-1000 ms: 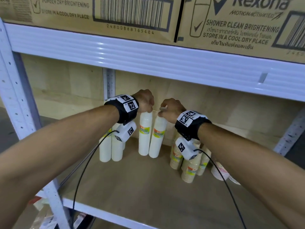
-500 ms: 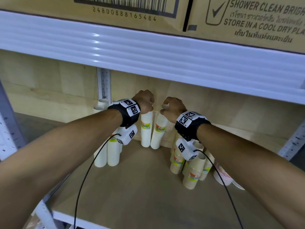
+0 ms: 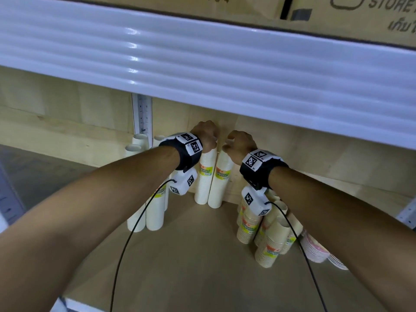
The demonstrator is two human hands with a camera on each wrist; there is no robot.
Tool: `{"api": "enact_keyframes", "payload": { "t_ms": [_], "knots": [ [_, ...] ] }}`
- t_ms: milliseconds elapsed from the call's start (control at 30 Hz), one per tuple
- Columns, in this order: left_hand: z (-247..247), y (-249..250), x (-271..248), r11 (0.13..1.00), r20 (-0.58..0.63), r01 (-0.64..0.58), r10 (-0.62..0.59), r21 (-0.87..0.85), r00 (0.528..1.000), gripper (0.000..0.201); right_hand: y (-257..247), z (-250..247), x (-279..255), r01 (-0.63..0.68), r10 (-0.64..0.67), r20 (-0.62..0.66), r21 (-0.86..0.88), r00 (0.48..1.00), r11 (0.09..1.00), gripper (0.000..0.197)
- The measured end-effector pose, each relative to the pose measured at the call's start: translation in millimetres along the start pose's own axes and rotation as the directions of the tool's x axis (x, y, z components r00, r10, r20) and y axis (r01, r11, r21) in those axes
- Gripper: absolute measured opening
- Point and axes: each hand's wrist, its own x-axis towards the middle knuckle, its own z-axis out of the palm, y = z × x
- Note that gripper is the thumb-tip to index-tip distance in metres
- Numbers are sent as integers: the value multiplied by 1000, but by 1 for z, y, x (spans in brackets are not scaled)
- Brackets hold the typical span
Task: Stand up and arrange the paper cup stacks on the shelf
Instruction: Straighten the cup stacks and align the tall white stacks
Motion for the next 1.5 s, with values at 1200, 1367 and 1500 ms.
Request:
{"api": "enact_keyframes", "payload": {
  "t_ms": [1200, 1367, 1500],
  "knots": [
    [-120, -46, -98, 982, -163, 161, -144, 95, 976, 37, -110, 13, -24, 291, -294, 29, 92, 955, 952, 51],
    [-120, -61, -120, 958, -150, 205, -177, 198, 973, 34, -123, 33, -33, 303, -321, 91, 171, 943, 937, 52],
    [-113, -71, -127, 942, -107, 248, -229, 226, 968, 35, -131, 44, -40, 325, -353, 142, 187, 925, 927, 44]
  ]
}}
